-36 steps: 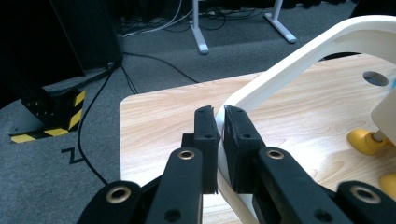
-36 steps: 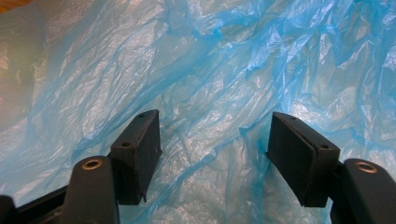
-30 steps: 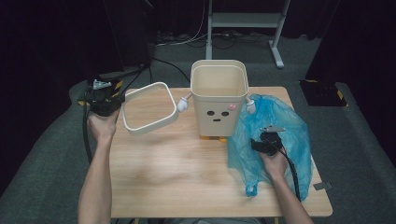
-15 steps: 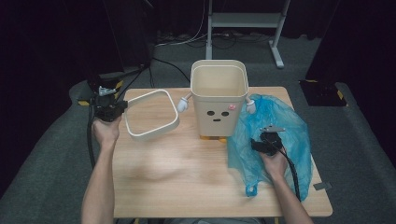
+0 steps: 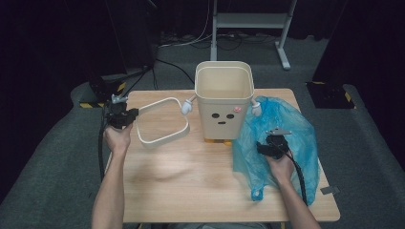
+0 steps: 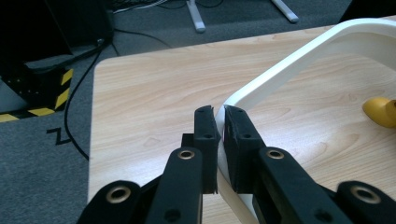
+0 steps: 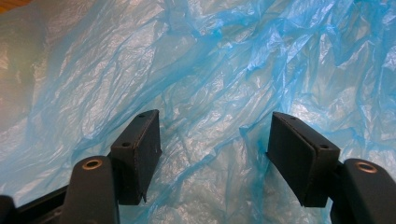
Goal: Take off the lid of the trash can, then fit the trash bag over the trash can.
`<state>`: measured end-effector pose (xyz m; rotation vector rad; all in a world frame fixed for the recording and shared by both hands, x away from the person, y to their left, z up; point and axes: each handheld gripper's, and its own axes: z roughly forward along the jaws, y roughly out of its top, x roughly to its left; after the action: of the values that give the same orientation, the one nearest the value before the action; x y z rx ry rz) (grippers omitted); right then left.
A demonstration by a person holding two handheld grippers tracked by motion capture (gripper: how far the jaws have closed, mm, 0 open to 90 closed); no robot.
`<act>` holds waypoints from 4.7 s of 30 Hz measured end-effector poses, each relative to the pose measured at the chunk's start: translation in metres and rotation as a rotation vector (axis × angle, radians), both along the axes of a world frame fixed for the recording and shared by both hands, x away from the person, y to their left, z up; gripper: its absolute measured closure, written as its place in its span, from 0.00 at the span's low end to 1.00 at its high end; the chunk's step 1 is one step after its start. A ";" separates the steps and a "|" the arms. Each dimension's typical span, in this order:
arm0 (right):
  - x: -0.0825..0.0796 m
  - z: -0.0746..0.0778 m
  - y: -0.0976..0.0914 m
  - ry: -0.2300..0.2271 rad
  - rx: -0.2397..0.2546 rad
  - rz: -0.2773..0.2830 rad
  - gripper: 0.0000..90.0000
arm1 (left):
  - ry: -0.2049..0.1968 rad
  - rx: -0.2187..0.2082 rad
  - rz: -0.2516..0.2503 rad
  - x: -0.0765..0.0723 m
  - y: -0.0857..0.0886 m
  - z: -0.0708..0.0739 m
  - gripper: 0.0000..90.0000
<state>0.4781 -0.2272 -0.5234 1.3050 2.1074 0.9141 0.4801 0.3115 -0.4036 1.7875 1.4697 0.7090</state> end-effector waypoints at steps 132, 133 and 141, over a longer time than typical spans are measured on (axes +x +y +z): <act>-0.003 0.015 -0.009 0.030 0.064 -0.015 0.32 | 0.102 -0.083 0.036 -0.010 -0.063 -0.119 0.44; -0.002 0.018 -0.010 0.031 0.073 -0.023 0.30 | 0.099 -0.073 0.033 -0.010 -0.064 -0.120 0.44; 0.013 0.035 -0.007 0.015 0.093 -0.050 0.26 | 0.064 -0.061 0.040 -0.015 -0.066 -0.123 0.45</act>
<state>0.4909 -0.2341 -0.4880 1.4081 2.0562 0.9941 0.4646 0.2459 -0.5265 1.7538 1.5569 0.6256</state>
